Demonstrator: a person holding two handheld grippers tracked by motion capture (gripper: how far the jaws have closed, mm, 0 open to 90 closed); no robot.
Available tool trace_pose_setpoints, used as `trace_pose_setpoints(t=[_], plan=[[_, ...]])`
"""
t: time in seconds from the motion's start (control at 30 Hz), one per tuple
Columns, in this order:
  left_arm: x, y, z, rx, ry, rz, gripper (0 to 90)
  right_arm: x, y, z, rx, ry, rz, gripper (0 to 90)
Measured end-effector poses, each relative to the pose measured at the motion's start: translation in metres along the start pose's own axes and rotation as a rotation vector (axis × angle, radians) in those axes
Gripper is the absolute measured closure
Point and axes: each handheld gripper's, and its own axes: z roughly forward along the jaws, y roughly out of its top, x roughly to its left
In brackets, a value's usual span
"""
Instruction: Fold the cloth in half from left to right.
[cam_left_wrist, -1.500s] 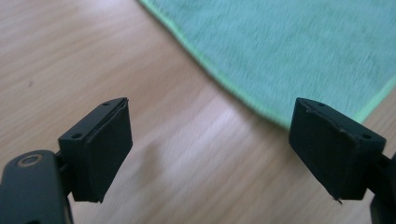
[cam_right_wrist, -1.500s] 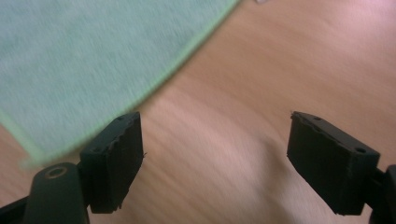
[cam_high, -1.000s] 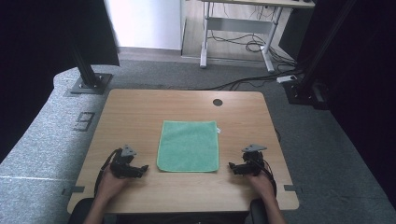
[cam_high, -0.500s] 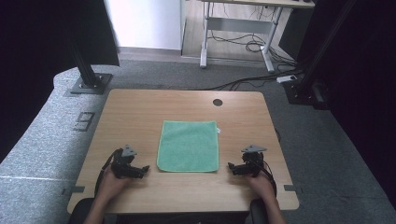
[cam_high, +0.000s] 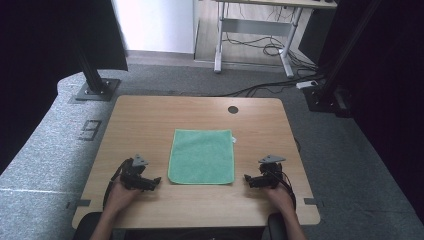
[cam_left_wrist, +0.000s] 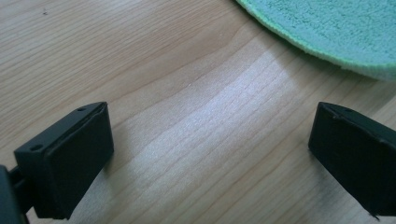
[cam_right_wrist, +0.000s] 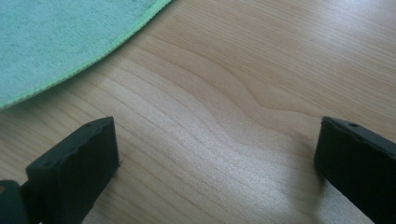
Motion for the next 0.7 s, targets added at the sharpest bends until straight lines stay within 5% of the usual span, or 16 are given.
trace_pose_setpoints(t=[0.33, 0.7], plan=[[-0.003, 0.025, 0.0, -0.045, 0.03, 0.035, 0.0, 0.011, 0.013, -0.005, -0.034, 0.035, 0.011, 3.6], [0.004, 0.053, 0.014, -0.083, 0.028, 0.026, 0.0, 0.027, 0.025, -0.001, -0.029, 0.069, 0.015, 3.3]])
